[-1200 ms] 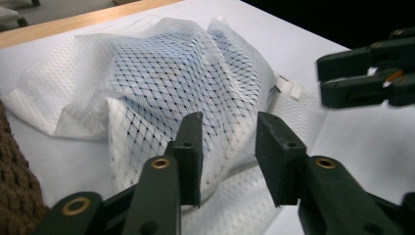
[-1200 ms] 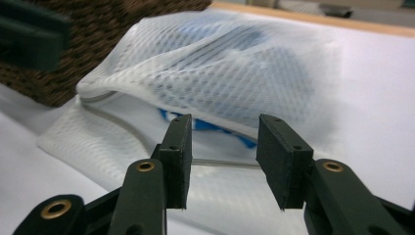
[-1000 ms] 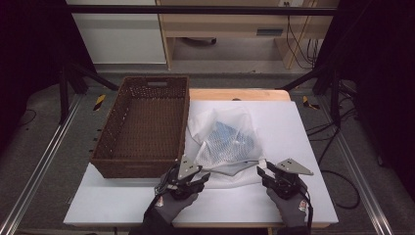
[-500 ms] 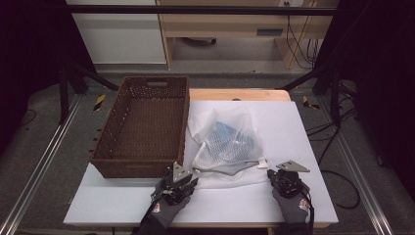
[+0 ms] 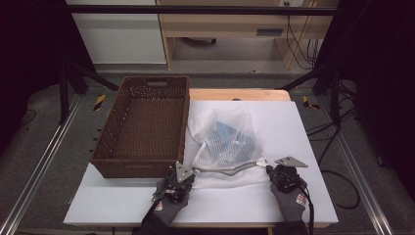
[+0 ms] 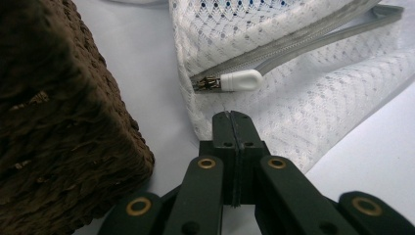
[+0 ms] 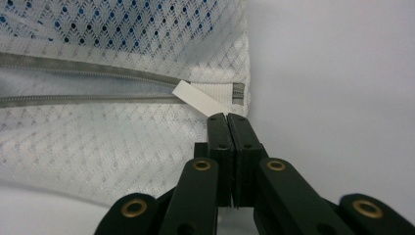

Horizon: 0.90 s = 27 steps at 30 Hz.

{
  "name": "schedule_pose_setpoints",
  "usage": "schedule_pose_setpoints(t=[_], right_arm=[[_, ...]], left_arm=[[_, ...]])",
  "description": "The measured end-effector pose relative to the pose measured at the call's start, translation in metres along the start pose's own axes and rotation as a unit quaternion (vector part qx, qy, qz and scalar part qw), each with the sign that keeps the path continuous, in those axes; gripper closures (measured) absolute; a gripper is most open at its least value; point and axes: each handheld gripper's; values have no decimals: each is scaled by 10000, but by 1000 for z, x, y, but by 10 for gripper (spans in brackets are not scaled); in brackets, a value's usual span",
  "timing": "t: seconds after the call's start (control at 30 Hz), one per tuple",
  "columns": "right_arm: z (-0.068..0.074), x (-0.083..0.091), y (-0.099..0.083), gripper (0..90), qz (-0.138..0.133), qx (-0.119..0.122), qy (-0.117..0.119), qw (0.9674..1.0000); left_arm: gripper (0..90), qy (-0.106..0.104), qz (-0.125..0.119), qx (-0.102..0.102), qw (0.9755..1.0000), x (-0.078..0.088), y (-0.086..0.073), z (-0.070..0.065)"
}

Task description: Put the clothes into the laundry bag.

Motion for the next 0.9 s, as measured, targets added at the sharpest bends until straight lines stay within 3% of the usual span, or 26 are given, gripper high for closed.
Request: schedule_pose_setpoints(t=[0.23,0.47,0.7,0.9], right_arm=[[-7,21,-6,900,-13,-146,143,9998],[-8,19,-15,889,126,-118,124,9998],[-22,23,-19,671,-332,-315,184,9988],[-32,28,-19,452,-634,-443,80,9970]], left_arm=[[900,-151,-23,41,9999,5,-4,1],[894,-180,-93,9,9998,6,-7,2],[783,-248,-358,-12,9991,18,-8,7],[682,-503,-528,-53,9973,32,-11,10]])
Point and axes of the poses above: each handheld gripper's, and its own axes: x roughly backward along the jaws, y roughly out of its top, z roughly to its left, and after that the axes turned 11 degrees about -y, right-handed
